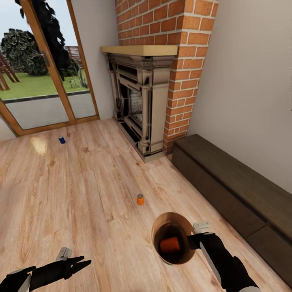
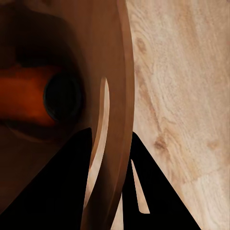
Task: Put the three can of soda from the living room inside the tash can in the kitchen.
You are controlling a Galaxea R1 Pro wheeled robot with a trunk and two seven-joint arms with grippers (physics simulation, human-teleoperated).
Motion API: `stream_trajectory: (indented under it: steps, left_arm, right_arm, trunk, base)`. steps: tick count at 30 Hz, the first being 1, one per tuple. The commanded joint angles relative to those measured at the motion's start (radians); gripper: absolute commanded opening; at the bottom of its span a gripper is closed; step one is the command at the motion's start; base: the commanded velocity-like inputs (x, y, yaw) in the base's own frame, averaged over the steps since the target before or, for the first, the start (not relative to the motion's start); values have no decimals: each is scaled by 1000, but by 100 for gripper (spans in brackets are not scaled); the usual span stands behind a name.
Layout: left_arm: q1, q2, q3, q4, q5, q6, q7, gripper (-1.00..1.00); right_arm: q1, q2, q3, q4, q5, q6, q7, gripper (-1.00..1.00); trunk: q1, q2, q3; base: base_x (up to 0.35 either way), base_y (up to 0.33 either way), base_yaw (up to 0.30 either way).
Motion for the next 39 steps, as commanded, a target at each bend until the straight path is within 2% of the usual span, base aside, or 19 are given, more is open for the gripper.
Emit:
stream_trajectory:
  steps: [1, 39]
  left_arm:
    - [0, 0, 0, 0, 0, 0, 0, 100]
    - [0, 0, 0, 0, 0, 0, 0, 100]
  right_arm:
    - [0, 0, 0, 0, -9, 0, 3, -100]
    - [0, 0, 1, 0, -9, 0, 3, -100]
  trunk:
    - [0, 0, 2]
    - [0, 0, 65]
  base:
    - [0, 0, 0]
    - [0, 0, 0]
